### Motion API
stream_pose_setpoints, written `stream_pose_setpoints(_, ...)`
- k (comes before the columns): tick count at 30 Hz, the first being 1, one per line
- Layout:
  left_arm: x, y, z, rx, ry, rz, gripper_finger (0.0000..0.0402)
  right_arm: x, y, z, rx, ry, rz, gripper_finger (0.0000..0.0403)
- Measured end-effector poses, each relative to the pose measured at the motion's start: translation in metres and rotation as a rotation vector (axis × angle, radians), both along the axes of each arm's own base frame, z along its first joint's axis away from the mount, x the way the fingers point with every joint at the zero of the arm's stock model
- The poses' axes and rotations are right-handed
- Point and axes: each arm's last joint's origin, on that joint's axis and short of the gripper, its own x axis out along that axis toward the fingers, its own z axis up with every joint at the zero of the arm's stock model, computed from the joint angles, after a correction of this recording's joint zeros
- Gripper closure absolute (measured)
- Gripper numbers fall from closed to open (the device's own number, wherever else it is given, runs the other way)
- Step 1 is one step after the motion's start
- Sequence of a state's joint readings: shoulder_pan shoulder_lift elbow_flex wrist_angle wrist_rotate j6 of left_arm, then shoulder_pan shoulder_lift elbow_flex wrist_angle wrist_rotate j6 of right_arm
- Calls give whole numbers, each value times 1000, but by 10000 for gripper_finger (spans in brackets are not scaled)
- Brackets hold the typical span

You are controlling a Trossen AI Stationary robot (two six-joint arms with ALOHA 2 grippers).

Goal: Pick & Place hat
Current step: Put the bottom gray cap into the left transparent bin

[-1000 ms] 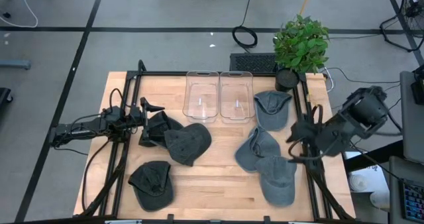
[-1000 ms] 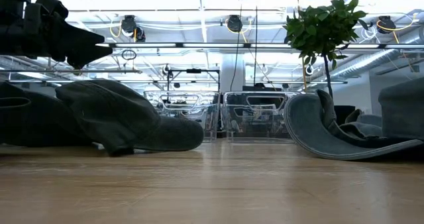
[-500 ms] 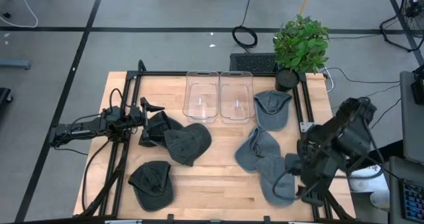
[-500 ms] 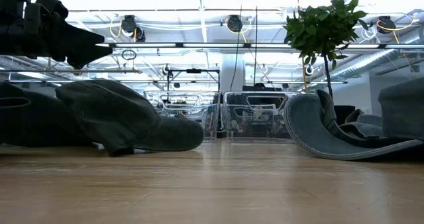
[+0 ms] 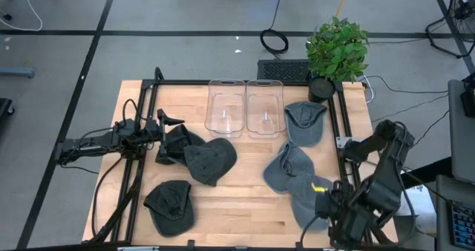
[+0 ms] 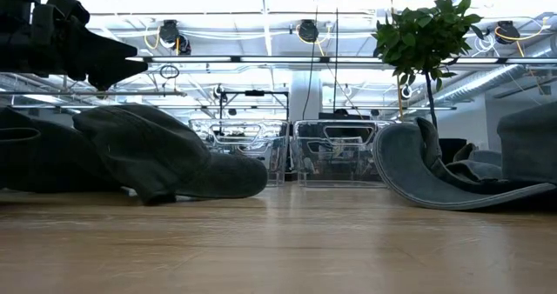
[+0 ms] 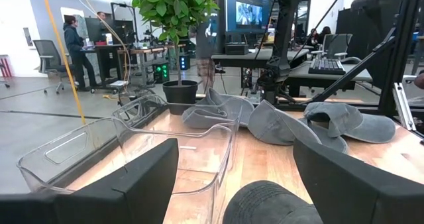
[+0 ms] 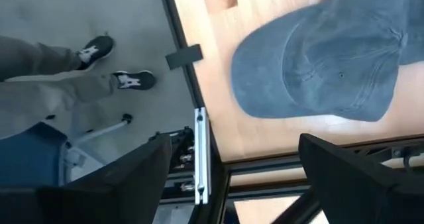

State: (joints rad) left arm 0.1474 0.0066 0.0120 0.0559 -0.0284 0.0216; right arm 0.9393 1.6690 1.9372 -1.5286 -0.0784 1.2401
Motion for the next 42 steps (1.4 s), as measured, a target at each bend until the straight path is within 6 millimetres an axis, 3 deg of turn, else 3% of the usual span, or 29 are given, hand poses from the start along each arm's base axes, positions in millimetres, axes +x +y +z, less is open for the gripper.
stream_pose_setpoints(12, 0, 0, 0, 0, 0, 0, 96, -15, 25, -35, -10, 22, 32, 85)
stream_pose_setpoints(27, 0, 0, 0, 0, 0, 0, 96, -11, 60, -128, -2, 24, 50, 85)
stream_pose_setpoints(42, 0, 0, 0, 0, 0, 0, 96, -16, 84, -182, -205, 30, 4, 85)
